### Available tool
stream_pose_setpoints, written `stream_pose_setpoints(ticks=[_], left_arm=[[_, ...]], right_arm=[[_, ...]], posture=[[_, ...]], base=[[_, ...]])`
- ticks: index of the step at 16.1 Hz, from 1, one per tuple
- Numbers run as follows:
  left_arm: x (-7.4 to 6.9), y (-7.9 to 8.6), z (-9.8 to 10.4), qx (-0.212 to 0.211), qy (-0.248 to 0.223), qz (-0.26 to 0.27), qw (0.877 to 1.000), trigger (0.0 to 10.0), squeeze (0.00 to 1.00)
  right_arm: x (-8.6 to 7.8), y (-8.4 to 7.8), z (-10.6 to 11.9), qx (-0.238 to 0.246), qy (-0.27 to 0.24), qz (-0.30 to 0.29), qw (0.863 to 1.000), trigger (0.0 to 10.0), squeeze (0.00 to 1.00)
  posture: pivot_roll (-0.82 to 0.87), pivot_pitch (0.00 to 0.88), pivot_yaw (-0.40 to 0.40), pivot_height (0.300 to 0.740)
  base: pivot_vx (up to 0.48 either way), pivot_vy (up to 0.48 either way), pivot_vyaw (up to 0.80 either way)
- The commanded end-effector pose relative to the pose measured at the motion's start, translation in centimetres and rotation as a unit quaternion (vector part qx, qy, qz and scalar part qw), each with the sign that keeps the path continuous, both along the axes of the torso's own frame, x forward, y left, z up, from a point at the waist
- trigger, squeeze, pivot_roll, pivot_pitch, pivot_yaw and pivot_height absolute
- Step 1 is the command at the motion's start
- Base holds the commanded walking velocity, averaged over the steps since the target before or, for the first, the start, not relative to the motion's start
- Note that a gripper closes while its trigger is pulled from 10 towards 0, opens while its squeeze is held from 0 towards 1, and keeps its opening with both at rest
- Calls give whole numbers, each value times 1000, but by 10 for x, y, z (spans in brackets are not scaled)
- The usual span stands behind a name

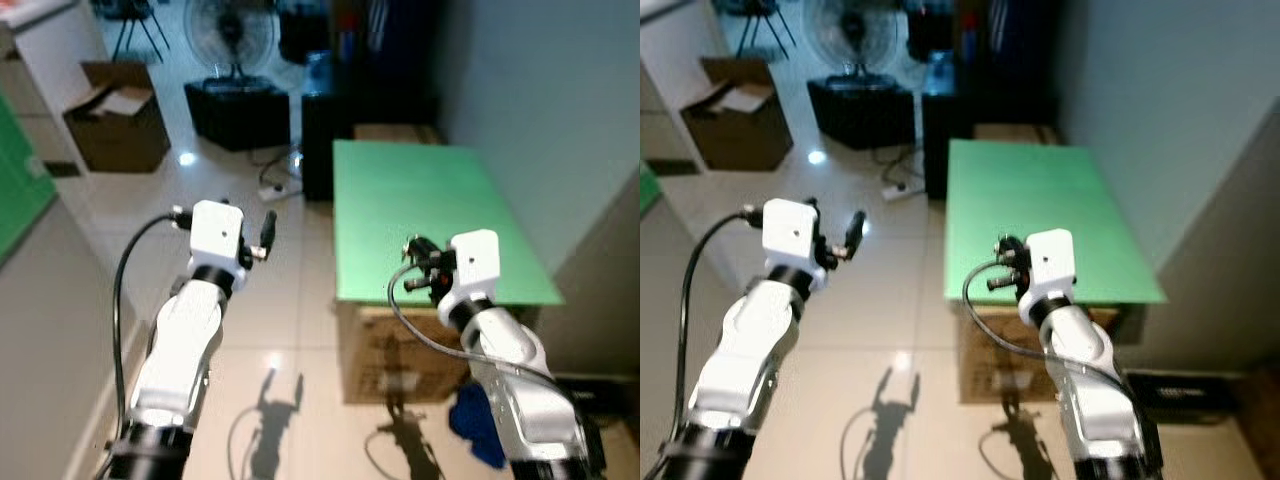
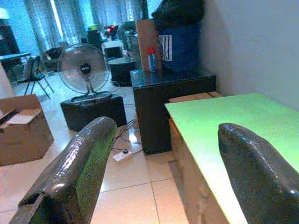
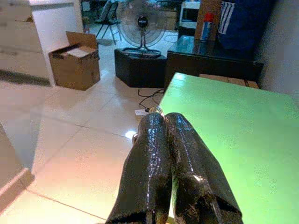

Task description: Hang keys on a hook

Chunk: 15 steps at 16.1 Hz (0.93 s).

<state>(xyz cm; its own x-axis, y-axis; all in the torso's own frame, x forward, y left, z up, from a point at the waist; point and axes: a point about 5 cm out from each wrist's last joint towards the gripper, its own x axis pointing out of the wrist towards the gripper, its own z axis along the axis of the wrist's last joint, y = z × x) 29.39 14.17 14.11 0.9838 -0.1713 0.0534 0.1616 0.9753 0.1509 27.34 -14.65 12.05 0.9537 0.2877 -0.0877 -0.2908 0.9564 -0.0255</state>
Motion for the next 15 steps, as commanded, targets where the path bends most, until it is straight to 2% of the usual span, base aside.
stream_pose_setpoints(ticks=[1,4,5,8,9,10,11,12,15], left_arm=[[-3,5,1,4,-7,22,1000,10000,0],[-6,10,-3,7,-1,37,999,10000,0],[-4,10,2,14,-12,39,999,10000,0],[-5,7,5,6,-15,33,999,10000,0],[-6,8,8,9,-22,33,999,10000,0],[-7,11,10,16,-28,37,999,10000,0],[-7,21,13,13,-34,45,998,10000,0],[-5,25,14,4,-34,46,998,10000,0],[1,18,15,0,-34,37,999,10000,0]], right_arm=[[6,6,6,-5,-4,22,1000,10000,0],[10,6,7,-14,-5,30,999,10000,0],[11,3,14,-6,-14,17,1000,10000,0],[10,-3,12,19,-4,1,1000,10000,0],[11,-4,8,26,9,-7,1000,10000,0],[11,-6,4,42,21,-27,999,10000,0],[14,-9,-3,25,29,-85,996,10000,0],[13,-7,-4,5,26,-72,997,10000,0],[11,-7,1,33,15,-59,998,10000,0]], posture=[[-55,0,-37,740],[-63,0,-36,740],[-79,0,-20,740],[-48,0,-26,740],[-5,0,-58,740],[6,0,-60,740],[-15,0,-35,740],[-28,0,-23,740],[-39,0,-7,740]], base=[[0,-458,800],[0,-460,800],[0,-420,800],[0,0,0],[0,0,0],[0,0,0],[281,0,0],[289,0,0],[306,0,0]])
